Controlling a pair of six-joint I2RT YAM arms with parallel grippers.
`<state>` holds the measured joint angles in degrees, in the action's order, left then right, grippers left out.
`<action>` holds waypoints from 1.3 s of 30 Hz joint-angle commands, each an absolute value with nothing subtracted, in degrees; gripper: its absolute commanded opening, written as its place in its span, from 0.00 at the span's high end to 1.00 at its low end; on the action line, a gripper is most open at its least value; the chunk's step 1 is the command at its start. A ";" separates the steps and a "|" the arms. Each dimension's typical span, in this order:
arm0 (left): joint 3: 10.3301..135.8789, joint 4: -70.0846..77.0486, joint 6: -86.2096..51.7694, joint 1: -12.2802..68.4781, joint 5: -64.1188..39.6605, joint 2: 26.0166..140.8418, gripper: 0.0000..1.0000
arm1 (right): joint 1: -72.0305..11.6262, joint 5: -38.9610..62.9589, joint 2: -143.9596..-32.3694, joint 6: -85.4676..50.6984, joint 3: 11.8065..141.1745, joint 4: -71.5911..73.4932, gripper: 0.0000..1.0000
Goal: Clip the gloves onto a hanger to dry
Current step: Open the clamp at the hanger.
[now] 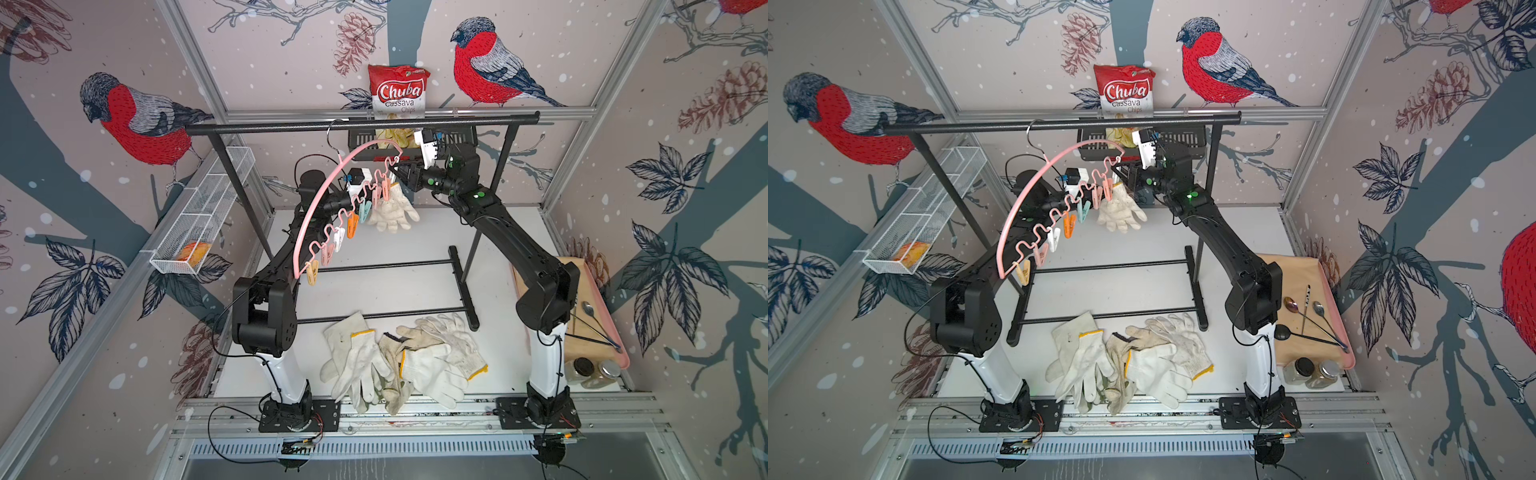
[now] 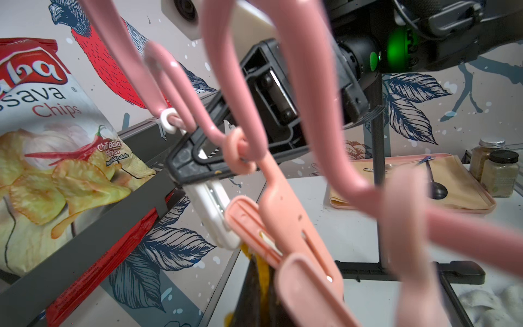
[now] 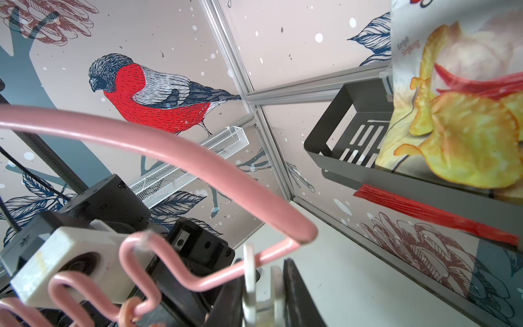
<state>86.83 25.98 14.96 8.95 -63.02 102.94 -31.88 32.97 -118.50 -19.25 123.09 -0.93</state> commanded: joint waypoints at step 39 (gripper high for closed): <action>86.10 36.91 9.40 9.93 -57.30 103.22 1.00 | -31.82 33.40 -116.60 -18.45 121.20 0.00 0.73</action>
